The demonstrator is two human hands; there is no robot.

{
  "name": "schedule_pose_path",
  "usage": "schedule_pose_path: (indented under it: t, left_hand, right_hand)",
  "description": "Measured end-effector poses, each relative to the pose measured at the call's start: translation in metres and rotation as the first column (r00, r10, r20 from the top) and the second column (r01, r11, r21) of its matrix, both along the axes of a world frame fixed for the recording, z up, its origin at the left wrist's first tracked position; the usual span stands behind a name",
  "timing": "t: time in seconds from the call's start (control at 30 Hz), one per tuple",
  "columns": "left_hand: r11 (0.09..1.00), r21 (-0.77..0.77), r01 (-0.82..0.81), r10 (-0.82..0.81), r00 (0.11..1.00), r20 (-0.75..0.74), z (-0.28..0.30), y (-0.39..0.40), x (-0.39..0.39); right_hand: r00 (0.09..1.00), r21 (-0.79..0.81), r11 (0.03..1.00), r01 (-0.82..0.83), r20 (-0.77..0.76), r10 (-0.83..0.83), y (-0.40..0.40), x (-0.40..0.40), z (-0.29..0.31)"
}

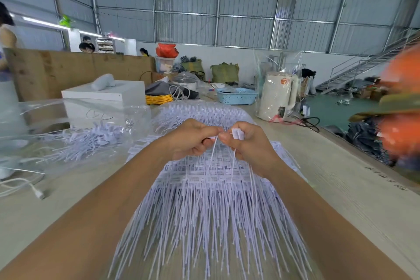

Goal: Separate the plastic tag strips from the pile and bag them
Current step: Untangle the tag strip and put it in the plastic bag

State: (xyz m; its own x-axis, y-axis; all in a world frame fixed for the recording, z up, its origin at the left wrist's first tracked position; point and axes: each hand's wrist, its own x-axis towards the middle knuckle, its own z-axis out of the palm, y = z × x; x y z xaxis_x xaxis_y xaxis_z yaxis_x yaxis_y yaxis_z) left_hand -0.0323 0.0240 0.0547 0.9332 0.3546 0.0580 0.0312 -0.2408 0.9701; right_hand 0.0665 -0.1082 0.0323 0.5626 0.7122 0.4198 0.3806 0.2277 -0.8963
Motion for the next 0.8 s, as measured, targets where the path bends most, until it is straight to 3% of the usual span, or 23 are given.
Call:
schedule_pose_path:
  t: [0.2, 0.33, 0.5, 0.6, 0.67, 0.73, 0.8]
  left_hand:
    - [0.994, -0.112, -0.016, 0.016, 1.000, -0.007, 0.007, -0.002, 0.001]
    - [0.952, -0.304, 0.034, -0.054, 0.997, -0.058, 0.006, -0.003, 0.000]
    - [0.923, -0.378, 0.073, -0.109, 0.991, -0.075, 0.008, -0.003, -0.004]
    - [0.926, -0.363, 0.102, -0.127, 0.991, -0.046, 0.008, -0.005, -0.007]
    - [0.918, -0.353, 0.180, -0.187, 0.982, 0.015, 0.011, -0.007, -0.012]
    - [0.925, -0.302, 0.232, -0.221, 0.973, 0.071, 0.019, -0.008, -0.016]
    - [0.978, -0.153, 0.140, -0.127, 0.988, 0.088, 0.026, -0.002, -0.021]
  right_hand:
    - [0.945, 0.081, 0.985, 0.151, 0.282, -0.168, 0.004, -0.004, -0.001]
    - [0.789, 0.135, 0.973, 0.190, 0.569, -0.233, 0.000, -0.004, -0.002]
    - [0.604, 0.246, 0.939, 0.240, 0.719, -0.343, 0.002, -0.007, -0.006]
    - [0.572, 0.244, 0.938, 0.248, 0.744, -0.345, 0.006, -0.005, -0.008]
    - [0.625, 0.229, 0.919, 0.322, 0.677, -0.388, 0.006, 0.005, -0.010]
    - [0.736, 0.126, 0.869, 0.478, 0.482, -0.475, -0.003, 0.024, -0.012]
    - [0.841, 0.002, 0.870, 0.493, 0.255, -0.477, -0.012, 0.040, -0.014]
